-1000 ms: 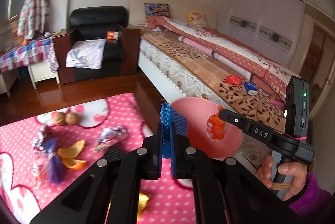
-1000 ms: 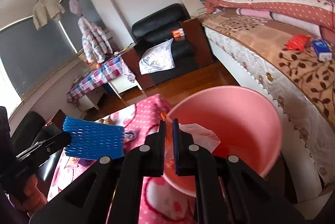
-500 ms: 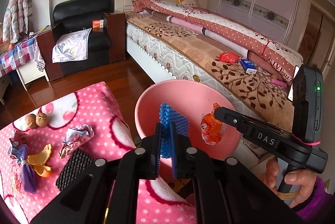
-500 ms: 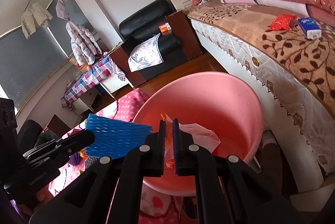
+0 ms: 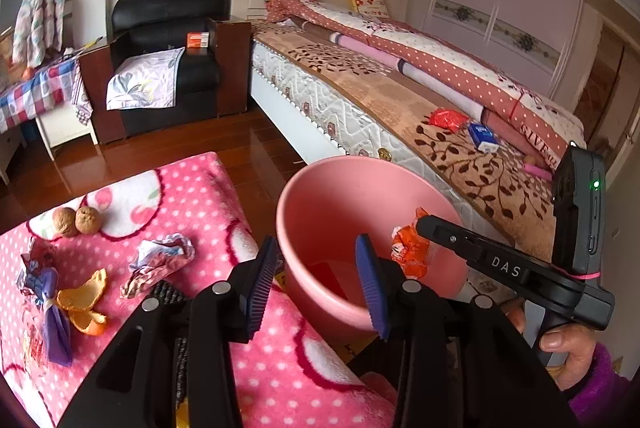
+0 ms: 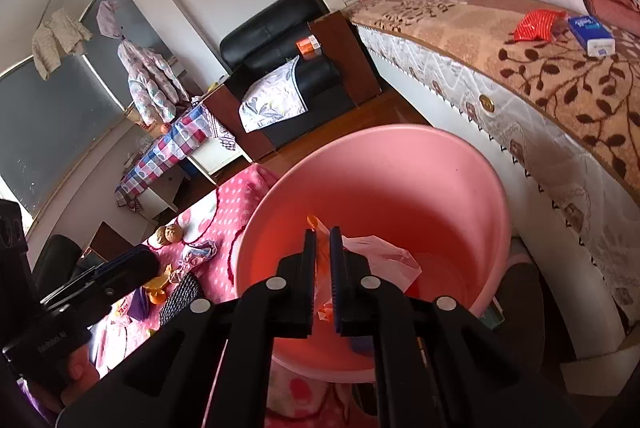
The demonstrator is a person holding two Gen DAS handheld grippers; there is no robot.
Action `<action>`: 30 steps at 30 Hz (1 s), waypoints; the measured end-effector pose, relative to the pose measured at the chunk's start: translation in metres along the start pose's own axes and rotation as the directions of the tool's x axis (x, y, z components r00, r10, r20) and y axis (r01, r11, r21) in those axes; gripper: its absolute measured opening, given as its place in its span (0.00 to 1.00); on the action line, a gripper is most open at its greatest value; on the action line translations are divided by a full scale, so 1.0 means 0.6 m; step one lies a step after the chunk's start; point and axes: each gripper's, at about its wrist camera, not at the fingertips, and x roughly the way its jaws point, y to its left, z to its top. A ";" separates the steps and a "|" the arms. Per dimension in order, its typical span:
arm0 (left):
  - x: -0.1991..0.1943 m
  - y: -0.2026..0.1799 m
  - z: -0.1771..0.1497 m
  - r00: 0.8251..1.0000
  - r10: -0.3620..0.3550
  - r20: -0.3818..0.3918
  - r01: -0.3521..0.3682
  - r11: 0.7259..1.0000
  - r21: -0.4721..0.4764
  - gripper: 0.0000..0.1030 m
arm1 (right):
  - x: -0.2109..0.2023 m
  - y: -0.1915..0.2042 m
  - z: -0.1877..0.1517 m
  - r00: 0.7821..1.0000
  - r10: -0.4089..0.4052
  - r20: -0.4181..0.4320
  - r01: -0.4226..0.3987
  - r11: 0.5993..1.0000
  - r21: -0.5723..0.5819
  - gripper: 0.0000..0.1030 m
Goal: Collect trash
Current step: 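Open both grippers to drop the blue foam and orange wrapper into the bucket, then grasp the yellow plastic bag with the left gripper while the right gripper grasps the black mesh pad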
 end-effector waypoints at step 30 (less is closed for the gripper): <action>-0.151 0.184 -0.105 0.978 0.203 -0.050 -0.209 0.954 -0.214 0.47 | -0.003 0.103 -0.021 0.999 0.040 -0.011 -0.041 0.991 -0.130 0.32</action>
